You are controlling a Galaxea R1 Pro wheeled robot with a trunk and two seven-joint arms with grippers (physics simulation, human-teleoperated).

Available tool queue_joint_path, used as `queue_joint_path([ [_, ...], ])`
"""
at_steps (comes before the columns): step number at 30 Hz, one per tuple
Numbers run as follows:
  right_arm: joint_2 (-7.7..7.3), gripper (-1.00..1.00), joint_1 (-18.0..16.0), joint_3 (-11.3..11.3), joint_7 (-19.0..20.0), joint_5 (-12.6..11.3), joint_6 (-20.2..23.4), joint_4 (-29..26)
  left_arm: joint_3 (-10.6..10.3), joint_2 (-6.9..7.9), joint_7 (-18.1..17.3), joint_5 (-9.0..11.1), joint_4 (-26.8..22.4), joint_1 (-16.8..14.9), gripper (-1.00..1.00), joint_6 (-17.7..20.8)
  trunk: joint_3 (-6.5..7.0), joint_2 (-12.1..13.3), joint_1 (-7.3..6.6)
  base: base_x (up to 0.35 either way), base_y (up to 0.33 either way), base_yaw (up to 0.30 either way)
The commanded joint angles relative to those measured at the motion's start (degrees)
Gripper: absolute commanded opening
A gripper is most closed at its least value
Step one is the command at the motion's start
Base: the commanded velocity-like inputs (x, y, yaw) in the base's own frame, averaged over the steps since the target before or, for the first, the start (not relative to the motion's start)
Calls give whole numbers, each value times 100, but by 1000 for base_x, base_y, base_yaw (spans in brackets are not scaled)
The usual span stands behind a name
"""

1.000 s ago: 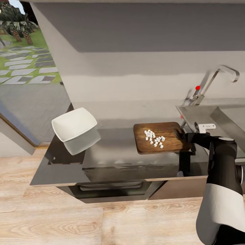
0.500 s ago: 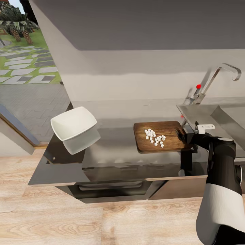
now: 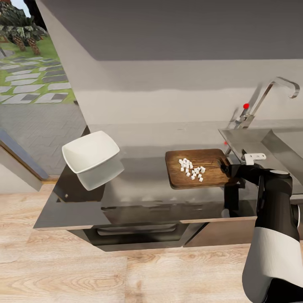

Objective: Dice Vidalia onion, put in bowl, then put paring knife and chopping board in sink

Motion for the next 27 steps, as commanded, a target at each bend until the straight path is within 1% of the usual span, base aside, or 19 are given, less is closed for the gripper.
queue_joint_path([
  [1,0,100,-3,-4,71,126,2,24,-50,-3,6,44,21,-10,100,-37,-23,-44,24,0,0,0],
  [4,0,100,-3,-4,71,126,2,24,-50,-3,6,44,23,-10,100,-37,-77,-164,90,0,0,0],
  [5,0,100,-3,-4,71,126,2,24,-50,-3,6,44,24,-10,100,-37,-77,-164,90,0,0,0],
  [6,0,-100,-3,-4,71,126,2,24,-50,-3,6,44,25,-10,100,-37,-77,-164,90,0,0,0],
  [27,9,-100,-3,-12,71,126,2,24,-50,-2,6,44,25,-10,100,-41,-77,-164,90,0,0,0],
])
